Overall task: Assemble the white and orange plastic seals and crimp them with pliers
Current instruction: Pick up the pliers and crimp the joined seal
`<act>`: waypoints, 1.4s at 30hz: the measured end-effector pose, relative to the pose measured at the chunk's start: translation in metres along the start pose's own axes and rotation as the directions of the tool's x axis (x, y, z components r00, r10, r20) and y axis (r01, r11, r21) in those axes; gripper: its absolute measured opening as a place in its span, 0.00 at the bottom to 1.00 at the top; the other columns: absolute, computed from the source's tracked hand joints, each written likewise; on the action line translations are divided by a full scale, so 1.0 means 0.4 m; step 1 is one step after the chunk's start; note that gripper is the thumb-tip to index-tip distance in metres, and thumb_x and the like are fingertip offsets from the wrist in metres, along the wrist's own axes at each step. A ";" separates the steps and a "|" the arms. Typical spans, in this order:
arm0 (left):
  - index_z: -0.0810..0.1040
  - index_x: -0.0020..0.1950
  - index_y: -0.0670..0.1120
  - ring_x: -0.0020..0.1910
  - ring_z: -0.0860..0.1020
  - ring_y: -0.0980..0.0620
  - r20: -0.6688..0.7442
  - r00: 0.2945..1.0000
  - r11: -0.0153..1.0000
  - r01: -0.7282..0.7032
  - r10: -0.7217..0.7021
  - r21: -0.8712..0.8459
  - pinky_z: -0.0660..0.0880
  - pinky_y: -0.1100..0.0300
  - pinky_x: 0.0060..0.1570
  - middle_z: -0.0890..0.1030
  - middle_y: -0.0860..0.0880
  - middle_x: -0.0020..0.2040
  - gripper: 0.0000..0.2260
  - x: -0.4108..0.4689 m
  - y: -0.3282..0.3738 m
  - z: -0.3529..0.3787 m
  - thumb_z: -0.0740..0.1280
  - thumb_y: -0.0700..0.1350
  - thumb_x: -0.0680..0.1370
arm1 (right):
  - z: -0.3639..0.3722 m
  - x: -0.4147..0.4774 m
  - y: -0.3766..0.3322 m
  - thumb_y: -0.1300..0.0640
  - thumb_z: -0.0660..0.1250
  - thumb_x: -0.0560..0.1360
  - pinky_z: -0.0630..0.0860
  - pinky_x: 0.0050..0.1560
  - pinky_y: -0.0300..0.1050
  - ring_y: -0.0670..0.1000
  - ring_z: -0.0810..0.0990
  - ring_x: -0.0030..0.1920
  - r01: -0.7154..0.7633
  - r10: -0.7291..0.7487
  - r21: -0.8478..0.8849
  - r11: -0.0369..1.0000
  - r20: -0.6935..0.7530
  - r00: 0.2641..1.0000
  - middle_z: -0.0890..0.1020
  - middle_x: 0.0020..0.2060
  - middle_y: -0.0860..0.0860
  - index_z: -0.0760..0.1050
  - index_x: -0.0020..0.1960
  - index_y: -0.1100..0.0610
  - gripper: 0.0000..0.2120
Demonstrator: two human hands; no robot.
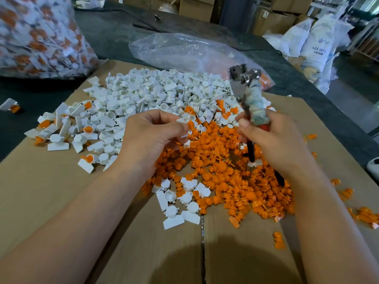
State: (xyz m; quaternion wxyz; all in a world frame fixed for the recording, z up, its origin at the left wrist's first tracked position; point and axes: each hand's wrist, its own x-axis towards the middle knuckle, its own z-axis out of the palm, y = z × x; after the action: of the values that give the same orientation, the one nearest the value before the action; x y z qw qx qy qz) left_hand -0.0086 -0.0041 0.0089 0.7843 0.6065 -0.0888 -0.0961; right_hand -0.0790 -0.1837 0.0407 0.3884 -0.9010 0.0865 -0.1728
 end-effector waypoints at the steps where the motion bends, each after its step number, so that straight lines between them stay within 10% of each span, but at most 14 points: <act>1: 0.76 0.34 0.41 0.23 0.76 0.54 -0.002 1.000 1.000 -0.004 0.004 -0.002 0.71 0.67 0.23 0.78 0.49 0.24 0.08 0.000 0.000 0.000 0.70 0.30 0.68 | 0.003 -0.002 -0.003 0.55 0.65 0.75 0.74 0.50 0.63 0.62 0.79 0.43 -0.002 0.001 0.035 0.999 0.023 1.000 0.80 0.41 0.61 0.75 0.40 0.49 0.06; 13: 0.76 0.34 0.43 0.26 0.78 0.54 -0.024 0.998 0.991 -0.055 0.052 -0.119 0.72 0.67 0.25 0.79 0.50 0.26 0.08 0.008 0.000 -0.005 0.70 0.32 0.69 | 0.036 -0.004 0.001 0.50 0.65 0.73 0.64 0.32 0.28 0.39 0.72 0.33 0.115 -0.083 -0.269 0.956 0.128 0.988 0.73 0.32 0.42 0.70 0.44 0.47 0.04; 42: 0.77 0.34 0.42 0.28 0.80 0.53 -0.064 0.989 0.966 -0.145 0.134 -0.216 0.76 0.66 0.30 0.80 0.51 0.27 0.06 0.014 -0.010 0.004 0.71 0.39 0.60 | 0.065 -0.016 -0.004 0.48 0.64 0.73 0.63 0.33 0.34 0.40 0.68 0.32 0.245 -0.170 -0.266 0.932 0.276 0.946 0.69 0.30 0.43 0.62 0.35 0.44 0.13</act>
State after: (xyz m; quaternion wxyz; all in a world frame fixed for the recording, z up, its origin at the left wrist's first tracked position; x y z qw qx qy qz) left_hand -0.0035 -0.0079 0.0056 0.8534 0.5102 -0.1007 -0.0352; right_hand -0.0750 -0.1634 0.0235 0.2357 -0.9676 -0.0340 -0.0842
